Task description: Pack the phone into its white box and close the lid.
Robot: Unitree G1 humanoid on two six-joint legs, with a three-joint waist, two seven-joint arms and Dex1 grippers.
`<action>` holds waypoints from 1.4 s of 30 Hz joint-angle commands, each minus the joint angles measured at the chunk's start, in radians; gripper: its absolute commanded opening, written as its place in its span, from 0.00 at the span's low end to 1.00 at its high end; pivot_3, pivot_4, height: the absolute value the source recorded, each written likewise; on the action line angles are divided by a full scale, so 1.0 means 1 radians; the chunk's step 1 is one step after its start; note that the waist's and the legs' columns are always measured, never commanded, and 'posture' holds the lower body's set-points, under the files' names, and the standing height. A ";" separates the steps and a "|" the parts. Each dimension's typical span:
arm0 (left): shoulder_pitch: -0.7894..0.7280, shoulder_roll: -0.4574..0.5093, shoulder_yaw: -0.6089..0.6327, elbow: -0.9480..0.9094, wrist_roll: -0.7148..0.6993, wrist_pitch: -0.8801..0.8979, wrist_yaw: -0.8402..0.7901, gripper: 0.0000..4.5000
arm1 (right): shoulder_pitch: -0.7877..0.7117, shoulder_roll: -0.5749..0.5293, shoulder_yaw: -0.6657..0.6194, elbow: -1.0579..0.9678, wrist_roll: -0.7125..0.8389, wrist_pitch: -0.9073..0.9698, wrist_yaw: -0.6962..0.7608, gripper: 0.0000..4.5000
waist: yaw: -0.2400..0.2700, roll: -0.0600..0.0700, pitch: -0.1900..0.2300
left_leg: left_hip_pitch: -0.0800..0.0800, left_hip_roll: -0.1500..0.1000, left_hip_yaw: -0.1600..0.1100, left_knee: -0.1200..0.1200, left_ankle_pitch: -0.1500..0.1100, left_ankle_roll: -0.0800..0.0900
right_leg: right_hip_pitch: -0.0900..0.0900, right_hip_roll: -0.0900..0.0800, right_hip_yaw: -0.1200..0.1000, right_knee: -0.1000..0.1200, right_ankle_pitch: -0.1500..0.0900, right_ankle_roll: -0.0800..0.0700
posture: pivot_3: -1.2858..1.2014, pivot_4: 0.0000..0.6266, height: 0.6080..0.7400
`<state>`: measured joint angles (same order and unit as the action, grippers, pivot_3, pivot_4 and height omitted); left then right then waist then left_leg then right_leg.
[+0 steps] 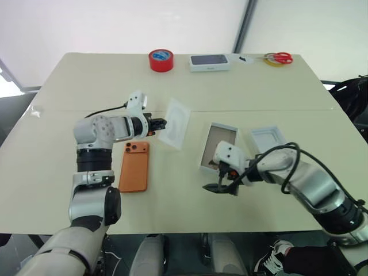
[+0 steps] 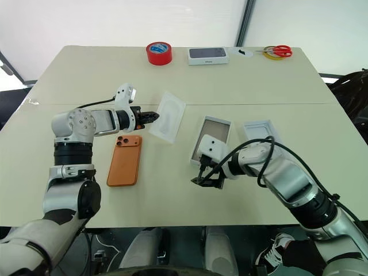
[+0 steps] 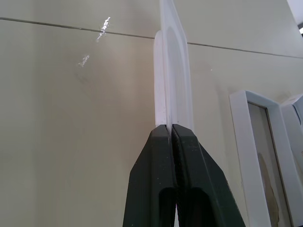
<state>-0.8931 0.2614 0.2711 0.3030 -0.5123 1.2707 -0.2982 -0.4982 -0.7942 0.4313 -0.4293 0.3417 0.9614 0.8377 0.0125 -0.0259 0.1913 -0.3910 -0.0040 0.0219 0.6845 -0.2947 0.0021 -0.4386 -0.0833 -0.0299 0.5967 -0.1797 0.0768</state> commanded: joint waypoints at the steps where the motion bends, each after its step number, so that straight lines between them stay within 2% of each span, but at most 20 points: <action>1: 0.009 -0.013 0.040 -0.060 -0.025 0.012 0.021 0.00 | -0.035 -0.018 0.033 0.009 -0.065 -0.018 0.002 0.57 | 0.000 0.000 0.000 | 0.000 0.000 0.000 0.000 0.000 0.000 | 0.000 0.000 0.000 0.000 0.000 0.000 | 0.52 0.24 0.94; 4: 0.020 -0.037 0.090 -0.081 -0.043 0.021 0.048 0.00 | -0.041 -0.013 0.050 0.030 -0.108 -0.042 -0.005 0.21 | 0.000 0.000 0.000 | 0.000 0.000 0.000 0.000 0.000 0.000 | 0.000 0.000 0.000 0.000 0.000 0.000 | 0.52 0.24 0.94; 6: 0.025 -0.049 0.119 -0.100 -0.058 0.030 0.063 0.00 | -0.042 -0.011 0.050 0.030 -0.123 -0.054 0.002 0.01 | 0.000 0.000 0.000 | 0.000 0.000 0.000 0.000 0.000 0.000 | 0.000 0.000 0.000 0.000 0.000 0.000 | 0.52 0.24 0.94; 14: 0.046 -0.071 0.289 -0.224 -0.144 0.073 0.132 0.00 | -0.056 0.019 0.082 -0.025 -0.157 -0.229 0.097 0.01 | -0.007 0.000 0.000 | 0.000 0.000 0.000 0.000 0.000 -0.001 | 0.000 0.000 0.000 0.000 0.000 0.000 | 0.52 0.24 0.94; 19: 0.073 -0.068 0.474 -0.328 -0.217 0.139 0.208 0.00 | -0.132 0.114 0.175 0.109 -0.255 -0.370 0.139 0.01 | -0.021 0.000 0.000 | 0.001 0.000 0.000 0.000 0.001 -0.002 | 0.000 0.001 0.000 0.001 0.000 0.000 | 0.52 0.24 0.94; 22: 0.089 -0.075 0.515 -0.399 -0.236 0.189 0.246 0.00 | -0.166 0.168 0.214 0.210 -0.306 -0.429 0.155 0.01 | -0.021 -0.001 0.000 | 0.000 0.000 -0.001 0.000 0.001 -0.003 | 0.000 0.000 -0.001 0.001 0.000 0.000 | 0.52 0.24 0.94; 25: 0.099 -0.097 0.534 -0.463 -0.252 0.231 0.273 0.00 | -0.188 0.214 0.201 0.268 -0.314 -0.422 0.164 0.20 | -0.020 -0.001 0.000 | 0.000 -0.001 -0.001 0.000 0.002 -0.003 | 0.000 -0.001 -0.001 0.001 0.000 0.000 | 0.52 0.24 0.94; 28: 0.103 -0.146 0.551 -0.524 -0.264 0.268 0.300 0.00 | -0.186 0.231 0.142 0.263 -0.283 -0.406 0.168 0.52 | -0.017 -0.001 0.000 | 0.000 -0.001 -0.001 0.000 0.002 -0.003 | 0.001 -0.002 -0.001 0.001 0.000 0.000 | 0.52 0.24 0.94; 31: 0.110 -0.226 0.552 -0.589 -0.266 0.310 0.327 0.00 | -0.178 0.232 0.019 0.256 -0.228 -0.368 0.141 0.86 | -0.016 -0.001 0.000 | 0.000 -0.002 -0.001 0.000 0.002 -0.003 | 0.001 -0.002 -0.001 0.001 0.000 0.000 | 0.52 0.24 0.94; 37: 0.174 -0.388 0.483 -0.693 -0.264 0.344 0.383 0.00 | -0.102 0.123 -0.240 0.204 -0.082 -0.338 0.190 0.86 | -0.001 -0.001 0.000 | 0.000 -0.002 -0.001 0.000 0.001 -0.003 | 0.001 -0.002 -0.001 0.000 0.000 0.000 | 0.52 0.24 0.94; 42: 0.221 -0.457 0.433 -0.714 -0.252 0.344 0.427 0.00 | -0.044 0.037 -0.305 0.251 -0.105 -0.389 0.186 0.86 | -0.002 -0.002 0.000 | 0.001 -0.003 -0.001 0.000 0.001 -0.003 | 0.002 -0.001 0.000 -0.001 0.000 -0.001 | 0.52 0.24 0.94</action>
<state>-0.6808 -0.1573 0.7391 -0.3751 -0.7571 1.6056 0.1178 -0.5370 -0.7457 0.1662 -0.1801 0.2396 0.5987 1.0279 0.0101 -0.0276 0.1914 -0.3899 -0.0063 0.0216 0.6843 -0.2934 -0.0007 -0.4369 -0.0834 -0.0301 0.5961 -0.1799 0.0760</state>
